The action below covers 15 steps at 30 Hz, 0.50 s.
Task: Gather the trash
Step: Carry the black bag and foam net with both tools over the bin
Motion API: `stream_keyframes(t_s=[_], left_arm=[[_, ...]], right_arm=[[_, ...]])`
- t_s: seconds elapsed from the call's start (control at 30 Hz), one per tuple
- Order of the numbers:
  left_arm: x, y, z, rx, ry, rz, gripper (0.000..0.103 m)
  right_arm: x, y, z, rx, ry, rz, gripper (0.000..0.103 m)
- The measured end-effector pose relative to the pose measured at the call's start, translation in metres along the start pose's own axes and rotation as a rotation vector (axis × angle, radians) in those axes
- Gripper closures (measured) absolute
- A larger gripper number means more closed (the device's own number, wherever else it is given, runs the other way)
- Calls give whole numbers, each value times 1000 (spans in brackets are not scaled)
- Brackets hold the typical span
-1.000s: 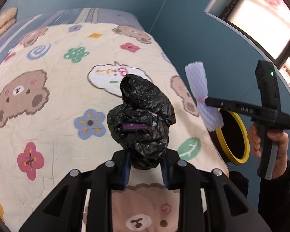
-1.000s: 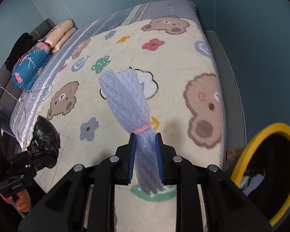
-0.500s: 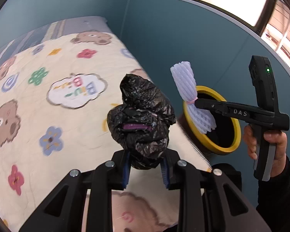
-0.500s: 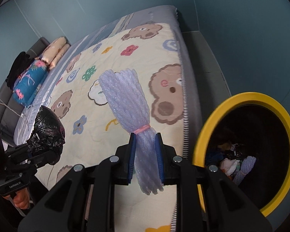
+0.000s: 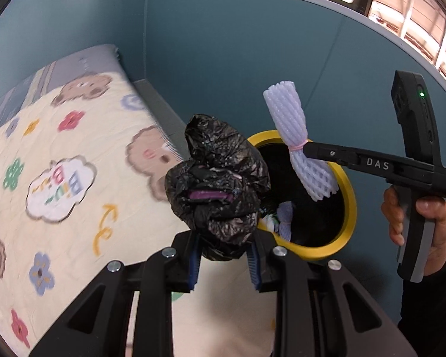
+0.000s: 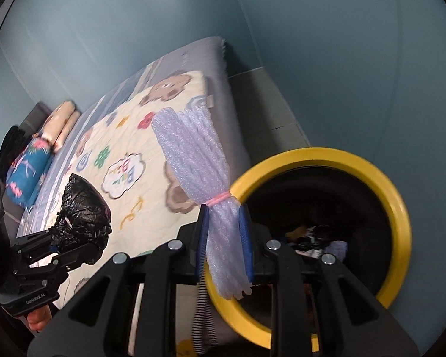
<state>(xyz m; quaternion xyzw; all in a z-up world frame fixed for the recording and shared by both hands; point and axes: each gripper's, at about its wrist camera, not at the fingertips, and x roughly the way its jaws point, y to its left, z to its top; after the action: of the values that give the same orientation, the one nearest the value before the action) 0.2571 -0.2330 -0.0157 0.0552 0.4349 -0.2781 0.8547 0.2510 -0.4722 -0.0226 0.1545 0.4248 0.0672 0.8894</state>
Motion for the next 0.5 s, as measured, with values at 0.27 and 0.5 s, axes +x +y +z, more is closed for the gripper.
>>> stream_keyframes(t_s=[0.27, 0.5], left_arm=[[40, -37, 19, 40, 0, -64, 79], [81, -48, 29, 12, 36, -116, 78]], right_arm=[[-6, -48, -1, 80, -9, -44, 83], [-6, -77, -4, 113, -13, -54, 82]])
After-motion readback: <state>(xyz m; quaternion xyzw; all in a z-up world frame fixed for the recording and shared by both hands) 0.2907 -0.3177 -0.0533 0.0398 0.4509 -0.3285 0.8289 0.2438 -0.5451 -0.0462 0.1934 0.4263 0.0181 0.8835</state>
